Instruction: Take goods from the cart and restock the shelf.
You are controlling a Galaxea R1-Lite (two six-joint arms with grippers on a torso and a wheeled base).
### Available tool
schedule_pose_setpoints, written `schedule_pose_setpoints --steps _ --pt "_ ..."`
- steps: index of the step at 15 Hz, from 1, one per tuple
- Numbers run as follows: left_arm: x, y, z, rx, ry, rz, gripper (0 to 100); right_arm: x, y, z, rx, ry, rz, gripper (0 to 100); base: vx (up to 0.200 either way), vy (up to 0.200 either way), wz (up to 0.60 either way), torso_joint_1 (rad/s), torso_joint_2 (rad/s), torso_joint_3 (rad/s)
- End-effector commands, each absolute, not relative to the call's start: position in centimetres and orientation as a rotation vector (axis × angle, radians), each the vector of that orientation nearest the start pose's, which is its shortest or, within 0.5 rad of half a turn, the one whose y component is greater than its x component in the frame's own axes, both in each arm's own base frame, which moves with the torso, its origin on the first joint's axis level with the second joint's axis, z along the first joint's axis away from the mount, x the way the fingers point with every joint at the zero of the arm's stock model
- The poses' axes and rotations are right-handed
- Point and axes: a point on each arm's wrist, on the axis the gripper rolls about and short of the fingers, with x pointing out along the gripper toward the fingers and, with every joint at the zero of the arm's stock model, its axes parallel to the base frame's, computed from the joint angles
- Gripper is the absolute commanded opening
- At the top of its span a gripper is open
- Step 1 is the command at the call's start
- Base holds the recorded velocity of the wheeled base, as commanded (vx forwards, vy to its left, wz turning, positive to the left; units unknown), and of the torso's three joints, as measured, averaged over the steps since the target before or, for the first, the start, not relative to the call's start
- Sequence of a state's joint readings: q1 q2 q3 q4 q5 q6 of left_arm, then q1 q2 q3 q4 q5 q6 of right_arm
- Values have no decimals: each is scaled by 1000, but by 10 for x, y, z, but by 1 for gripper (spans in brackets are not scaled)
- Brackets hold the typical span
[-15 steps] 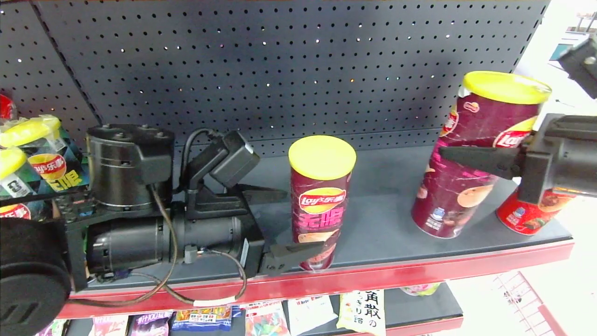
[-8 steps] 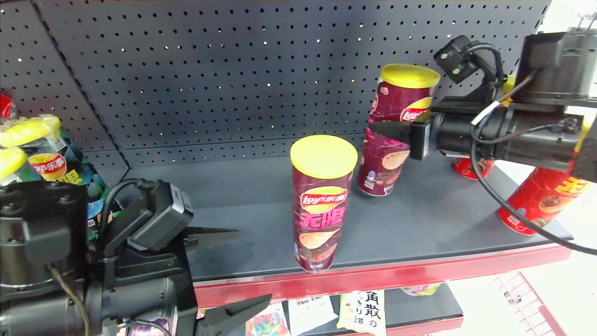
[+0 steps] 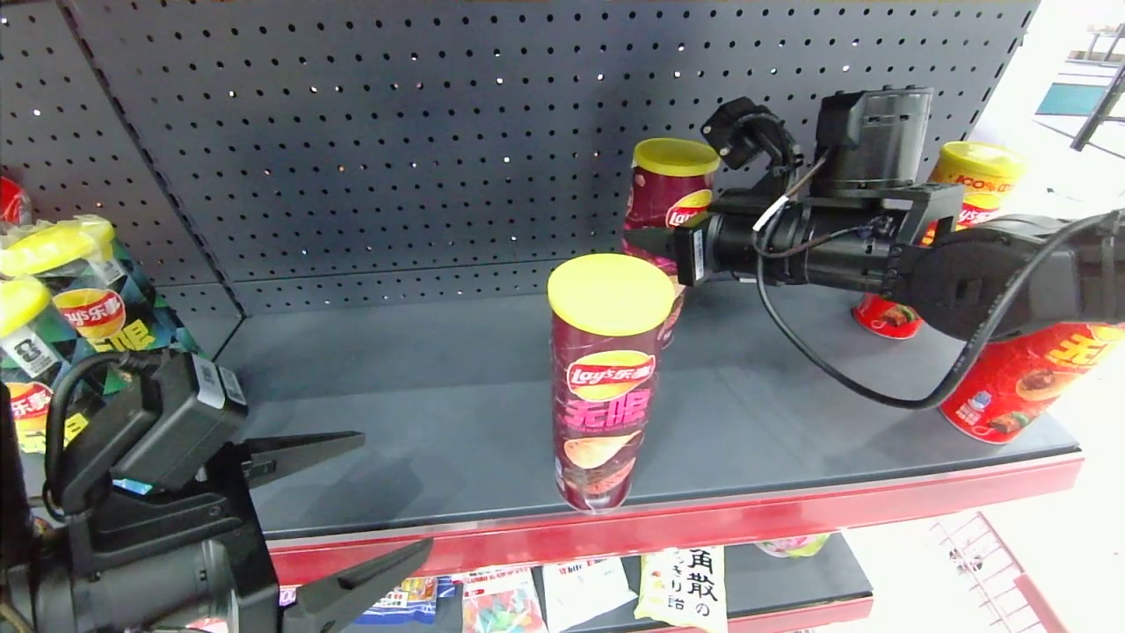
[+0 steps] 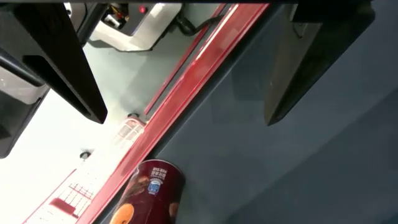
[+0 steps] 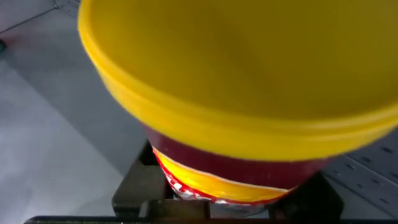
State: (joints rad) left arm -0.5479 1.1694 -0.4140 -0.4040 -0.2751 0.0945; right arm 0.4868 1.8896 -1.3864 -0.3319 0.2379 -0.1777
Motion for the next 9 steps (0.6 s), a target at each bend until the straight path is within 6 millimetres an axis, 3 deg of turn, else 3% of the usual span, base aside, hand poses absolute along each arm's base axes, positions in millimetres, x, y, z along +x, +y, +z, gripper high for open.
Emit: schedule_pose_setpoints --steps 1,8,9 --pt "129 -86 178 132 310 -830 100 342 193 243 -192 118 750 0 0 0 0 0 0 0" --pt "129 -86 177 138 313 -826 100 337 203 247 -192 106 768 0 0 0 0 0 0 0" --pt "129 -86 176 138 314 -826 100 336 202 247 -191 108 768 100 0 0 0 0 0 0"
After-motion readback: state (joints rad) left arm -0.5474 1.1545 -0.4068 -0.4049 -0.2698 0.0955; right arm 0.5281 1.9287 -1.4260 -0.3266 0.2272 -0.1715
